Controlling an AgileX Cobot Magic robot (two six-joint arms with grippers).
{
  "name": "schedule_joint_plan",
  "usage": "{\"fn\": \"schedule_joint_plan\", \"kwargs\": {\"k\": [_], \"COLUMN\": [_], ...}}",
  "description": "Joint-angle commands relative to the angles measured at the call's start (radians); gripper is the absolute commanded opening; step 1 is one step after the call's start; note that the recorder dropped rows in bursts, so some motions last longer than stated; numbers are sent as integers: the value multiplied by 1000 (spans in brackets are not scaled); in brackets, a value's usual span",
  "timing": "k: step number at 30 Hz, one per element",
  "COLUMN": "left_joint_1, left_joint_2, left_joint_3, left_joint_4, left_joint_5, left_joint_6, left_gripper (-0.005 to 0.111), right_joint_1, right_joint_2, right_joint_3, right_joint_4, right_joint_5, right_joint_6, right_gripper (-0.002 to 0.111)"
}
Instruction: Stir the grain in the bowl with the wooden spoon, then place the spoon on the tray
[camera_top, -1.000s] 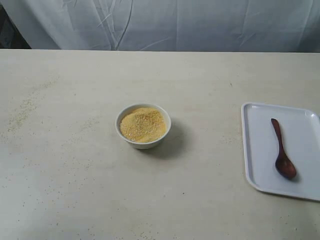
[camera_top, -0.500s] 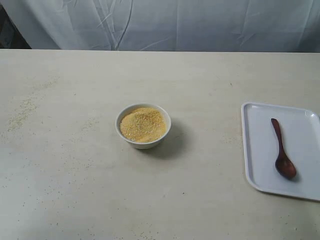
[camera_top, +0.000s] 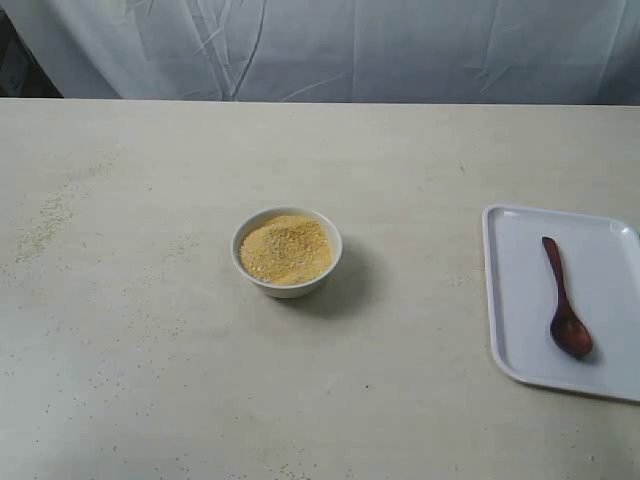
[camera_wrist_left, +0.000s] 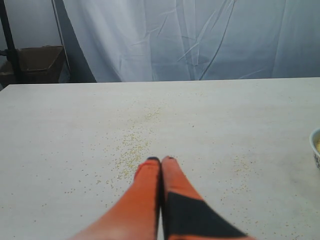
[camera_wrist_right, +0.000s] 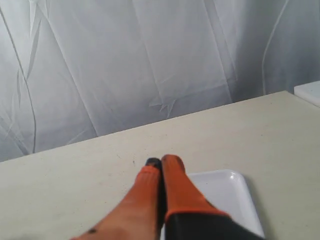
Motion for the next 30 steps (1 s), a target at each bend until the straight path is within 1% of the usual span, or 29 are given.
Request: {"fn": "schedule_joint_plan", "kwargs": {"k": [1,6,9,14,18,30], "left_joint_1": [-2,-2,-2,-2,-2,-2], "left_joint_2": [-4,-4,-4,-4,-4,-4], "left_joint_3": [5,5,5,5,5,5], "left_joint_4": [0,0,0,0,0,0], "left_joint_5": [-15,-15,-15,-15,-15,-15], "left_joint_6": [-1,-1,-1,-1,-1,-1], "left_gripper": [0,0,0,0,0,0], "right_joint_1": [4,4,4,4,4,4], "right_joint_2": [-6,-6,-6,-6,-6,-6], "right_joint_3": [2,2,2,2,2,2], "right_joint_4": [23,-146,-215,-324,-329,-317], "right_joint_5": [3,3,6,94,146,153], "right_joint_6": [7,7,7,7,7,7], "right_gripper": [0,0,0,0,0,0]}}
